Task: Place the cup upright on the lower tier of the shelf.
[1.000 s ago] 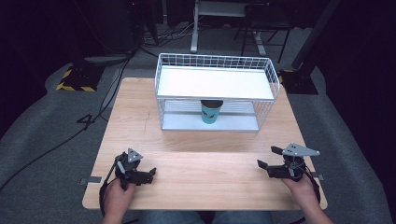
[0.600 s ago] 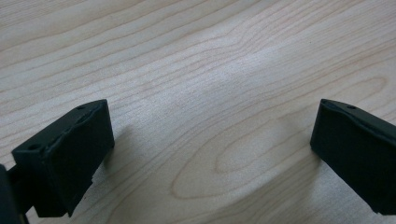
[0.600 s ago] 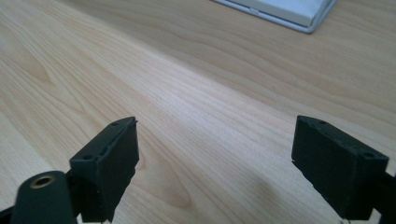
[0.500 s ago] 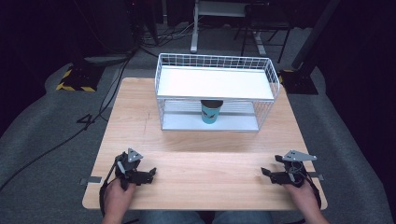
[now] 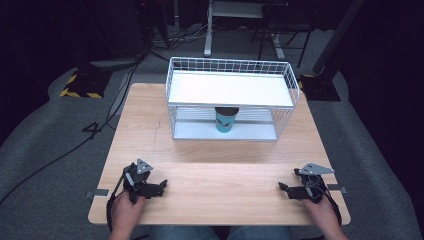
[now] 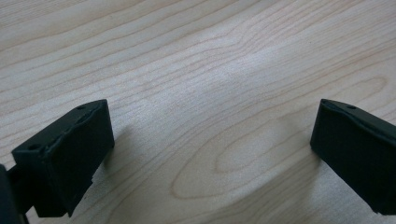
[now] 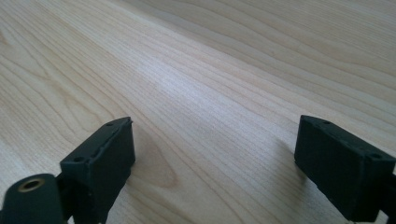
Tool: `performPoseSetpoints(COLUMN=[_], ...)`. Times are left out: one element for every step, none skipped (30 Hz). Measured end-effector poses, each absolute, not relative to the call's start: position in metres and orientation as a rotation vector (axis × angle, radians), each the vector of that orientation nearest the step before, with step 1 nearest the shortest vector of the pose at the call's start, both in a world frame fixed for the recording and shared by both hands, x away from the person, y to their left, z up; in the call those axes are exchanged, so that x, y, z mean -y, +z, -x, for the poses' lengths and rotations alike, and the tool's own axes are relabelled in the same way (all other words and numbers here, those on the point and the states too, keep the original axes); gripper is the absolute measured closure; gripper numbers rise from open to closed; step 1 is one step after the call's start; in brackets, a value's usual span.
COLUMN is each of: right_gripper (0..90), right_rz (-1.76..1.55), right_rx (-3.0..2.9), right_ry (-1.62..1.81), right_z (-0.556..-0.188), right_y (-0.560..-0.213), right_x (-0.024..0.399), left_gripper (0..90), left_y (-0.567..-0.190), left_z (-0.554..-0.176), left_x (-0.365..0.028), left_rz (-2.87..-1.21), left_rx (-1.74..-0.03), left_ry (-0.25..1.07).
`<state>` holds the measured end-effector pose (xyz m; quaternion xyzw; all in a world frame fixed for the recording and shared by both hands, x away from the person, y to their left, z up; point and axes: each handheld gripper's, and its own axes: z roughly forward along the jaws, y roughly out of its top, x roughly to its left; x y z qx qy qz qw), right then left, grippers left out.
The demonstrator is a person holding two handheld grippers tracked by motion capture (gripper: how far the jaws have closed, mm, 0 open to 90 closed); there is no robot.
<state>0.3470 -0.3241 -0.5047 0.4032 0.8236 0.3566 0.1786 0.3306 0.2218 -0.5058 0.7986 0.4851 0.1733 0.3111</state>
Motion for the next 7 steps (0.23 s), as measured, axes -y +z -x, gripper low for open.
performPoseSetpoints(right_gripper=[12.4, 12.4, 12.3, 12.0, 12.0, 11.9, 12.0], right_rz=[-1.14, -1.139, -1.141, -1.141, -1.142, -1.142, -1.142], right_rx=[-2.33, -2.329, -2.329, -2.328, -2.328, -2.328, -2.328], right_ry=[1.008, 1.009, 1.008, 1.008, 1.008, 1.008, 1.008], right_z=[-0.3469, -0.3469, -0.3469, -0.347, -0.3471, -0.3471, -0.3471], right_y=[-0.5047, -0.5048, -0.5048, -0.5048, -0.5049, -0.5049, -0.5049], right_x=[0.3241, 0.3242, 0.3241, 0.324, 0.3241, 0.3241, 0.3241], left_gripper=[0.0, 0.0, 0.0, 0.0, 0.0, 0.0, 0.0], left_y=[-0.5058, -0.5059, -0.5058, -0.5058, -0.5056, -0.5059, -0.5058], left_z=[-0.3305, -0.3305, -0.3305, -0.3305, -0.3305, -0.3305, -0.3305], left_x=[-0.2216, -0.2216, -0.2216, -0.2216, -0.2217, -0.2215, -0.2216], left_rz=[-2.107, -2.105, -2.107, -2.106, -2.109, -2.106, -2.106], left_rx=[-1.283, -1.284, -1.284, -1.284, -1.284, -1.284, -1.284], left_ry=[0.458, 0.457, 0.458, 0.458, 0.453, 0.459, 0.458])
